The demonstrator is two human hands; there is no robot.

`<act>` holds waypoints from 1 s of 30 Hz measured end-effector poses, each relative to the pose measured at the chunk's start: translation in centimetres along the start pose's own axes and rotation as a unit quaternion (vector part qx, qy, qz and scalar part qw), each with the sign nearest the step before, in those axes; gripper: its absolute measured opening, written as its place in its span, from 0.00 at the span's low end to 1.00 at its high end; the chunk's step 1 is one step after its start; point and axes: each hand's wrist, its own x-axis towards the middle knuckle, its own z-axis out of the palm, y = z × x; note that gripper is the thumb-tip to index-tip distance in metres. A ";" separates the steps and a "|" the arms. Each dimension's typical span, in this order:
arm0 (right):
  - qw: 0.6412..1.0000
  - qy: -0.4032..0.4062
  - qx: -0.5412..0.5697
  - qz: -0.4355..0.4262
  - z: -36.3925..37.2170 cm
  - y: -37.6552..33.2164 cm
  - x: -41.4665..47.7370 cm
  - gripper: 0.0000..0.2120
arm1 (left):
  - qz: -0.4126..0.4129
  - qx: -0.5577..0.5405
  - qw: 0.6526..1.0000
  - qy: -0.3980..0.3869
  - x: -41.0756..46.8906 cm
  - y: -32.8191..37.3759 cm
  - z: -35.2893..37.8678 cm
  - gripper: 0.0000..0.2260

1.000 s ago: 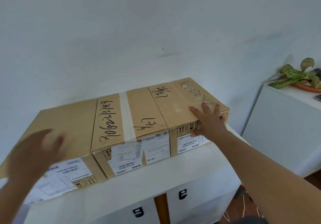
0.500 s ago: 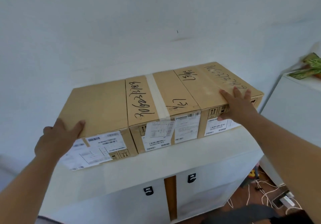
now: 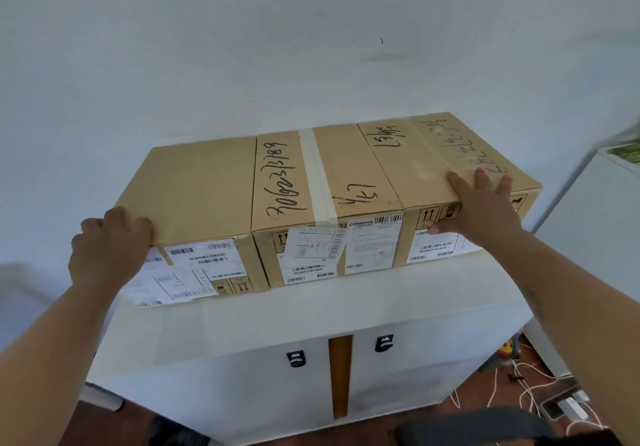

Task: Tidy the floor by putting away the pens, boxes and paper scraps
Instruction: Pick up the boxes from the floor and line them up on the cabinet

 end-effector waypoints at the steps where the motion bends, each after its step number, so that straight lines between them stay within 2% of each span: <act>1: 1.000 0.004 0.004 -0.001 0.1 0.0 0.0 0.56 | -0.010 -0.023 0.999 -0.021 0.2 -0.1 0.2 0.11; 4: 1.000 0.010 0.002 0.001 0.5 0.1 0.2 0.56 | -0.117 -0.107 0.987 -0.013 0.8 0.8 0.0 0.19; 6: 1.000 0.006 -0.004 0.007 0.5 0.1 0.3 0.56 | -0.121 -0.098 0.988 -0.020 0.6 1.4 -0.4 0.19; 8: 1.000 -0.004 -0.020 0.013 0.2 -0.3 0.2 0.55 | -0.089 -0.058 0.994 -0.025 0.5 1.5 -0.5 0.18; 11: 0.999 -0.012 -0.036 -0.012 -0.1 -1.6 -1.0 0.50 | 0.063 0.007 0.997 -0.043 -0.3 2.3 -1.2 0.21; 14: 0.994 -0.020 -0.034 -0.100 0.6 -4.9 -3.1 0.44 | 0.171 -0.054 0.980 -0.089 -1.8 4.3 -1.4 0.32; 16: 0.989 -0.019 -0.043 -0.139 1.4 -7.1 -4.3 0.42 | 0.216 -0.039 0.971 -0.097 -2.9 5.8 -0.7 0.34; 21: 0.992 0.028 -0.036 -0.121 2.5 -8.8 -4.9 0.32 | 0.190 -0.019 0.978 -0.083 -3.2 7.4 0.1 0.37; 25: 0.991 -0.007 -0.075 -0.110 1.4 -9.9 -4.7 0.31 | 0.189 -0.029 0.975 -0.118 -3.4 7.9 -0.8 0.33; 30: 0.988 0.004 -0.055 -0.146 -0.2 -12.6 -6.9 0.34 | 0.211 -0.062 0.974 -0.053 -4.1 7.4 -3.8 0.30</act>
